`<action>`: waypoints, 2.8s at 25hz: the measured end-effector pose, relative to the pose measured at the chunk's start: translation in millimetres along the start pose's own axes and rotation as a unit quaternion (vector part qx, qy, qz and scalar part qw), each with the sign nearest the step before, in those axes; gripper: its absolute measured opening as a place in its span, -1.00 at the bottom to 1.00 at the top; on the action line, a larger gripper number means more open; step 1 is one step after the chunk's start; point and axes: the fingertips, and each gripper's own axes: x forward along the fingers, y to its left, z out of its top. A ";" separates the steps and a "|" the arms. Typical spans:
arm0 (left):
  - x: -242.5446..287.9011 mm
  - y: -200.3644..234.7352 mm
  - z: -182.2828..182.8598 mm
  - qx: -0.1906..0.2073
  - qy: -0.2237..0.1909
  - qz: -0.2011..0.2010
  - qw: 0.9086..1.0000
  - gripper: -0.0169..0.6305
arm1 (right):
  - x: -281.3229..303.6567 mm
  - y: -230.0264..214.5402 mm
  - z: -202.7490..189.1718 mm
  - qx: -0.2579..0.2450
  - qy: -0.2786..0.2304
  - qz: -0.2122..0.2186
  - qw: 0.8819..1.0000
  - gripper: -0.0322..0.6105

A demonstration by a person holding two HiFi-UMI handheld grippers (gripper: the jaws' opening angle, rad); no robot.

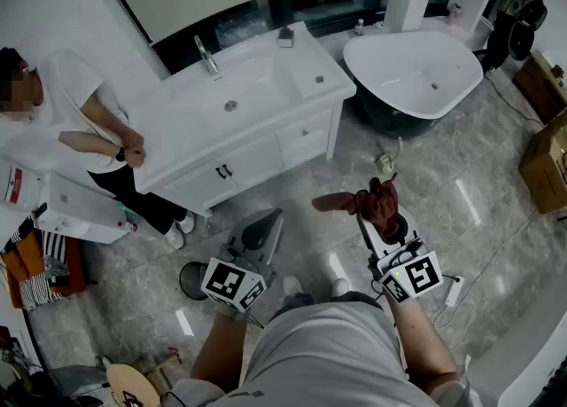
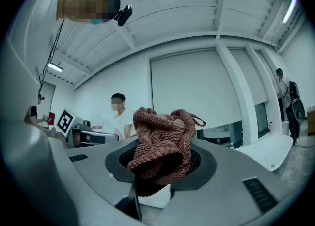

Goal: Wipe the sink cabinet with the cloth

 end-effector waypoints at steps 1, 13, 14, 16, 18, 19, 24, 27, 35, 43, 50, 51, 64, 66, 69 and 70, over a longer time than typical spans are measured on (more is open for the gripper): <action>-0.7 5.7 1.0 -0.001 -0.004 0.002 1.000 -0.91 | 5.8 3.3 -0.6 -0.002 -0.001 0.002 1.000 -0.44; -19.5 58.8 5.2 -0.005 -0.019 -0.003 1.000 -0.91 | 45.2 23.8 -12.9 0.021 -0.001 -0.018 1.000 -0.43; -21.6 66.5 3.6 -0.006 -0.018 -0.006 1.000 -0.91 | 50.4 25.4 -16.7 0.025 -0.002 -0.023 0.999 -0.43; -22.7 78.4 -0.7 -0.007 -0.014 -0.010 1.000 -0.91 | 59.5 24.8 -24.0 0.033 0.000 -0.034 0.999 -0.43; -21.2 85.4 -6.5 -0.010 -0.005 -0.011 1.000 -0.91 | 66.3 20.6 -30.9 0.043 0.005 -0.041 0.998 -0.43; -20.1 87.7 -9.5 -0.013 0.000 -0.010 1.000 -0.91 | 69.3 18.1 -34.0 0.047 0.009 -0.043 0.998 -0.43; -0.9 105.2 -22.7 -0.022 0.018 0.004 1.000 -0.91 | 93.2 -7.0 -45.4 0.058 0.018 -0.037 0.997 -0.43; 20.4 119.6 -25.6 -0.031 0.021 0.023 0.999 -0.91 | 115.3 -30.4 -53.3 0.065 0.027 -0.024 0.997 -0.43; 94.1 145.4 -15.4 -0.038 0.034 0.086 0.995 -0.91 | 185.0 -98.2 -58.8 0.081 0.055 0.051 0.994 -0.43; 143.3 160.6 -12.4 -0.049 0.040 0.171 0.983 -0.91 | 241.9 -140.1 -77.4 0.097 0.097 0.152 0.979 -0.43; 146.4 174.7 -23.5 -0.066 0.039 0.241 0.967 -0.91 | 276.8 -140.0 -107.1 0.103 0.148 0.225 0.958 -0.43; 145.1 176.5 -27.1 -0.069 0.039 0.248 0.965 -0.91 | 281.0 -136.7 -112.0 0.103 0.155 0.233 0.954 -0.43; 94.5 213.8 -79.3 -0.100 0.050 0.307 0.945 -0.91 | 320.5 -76.9 -220.4 0.133 0.277 0.315 0.898 -0.44; 83.2 218.9 -95.8 -0.113 0.051 0.322 0.939 -0.91 | 326.5 -72.7 -246.7 0.131 0.297 0.319 0.890 -0.43; 67.6 225.7 -120.9 -0.138 0.050 0.341 0.928 -0.91 | 337.4 -68.0 -287.1 0.125 0.323 0.323 0.881 -0.43; 63.0 227.2 -129.1 -0.145 0.050 0.347 0.925 -0.91 | 341.0 -66.5 -300.5 0.123 0.331 0.324 0.878 -0.43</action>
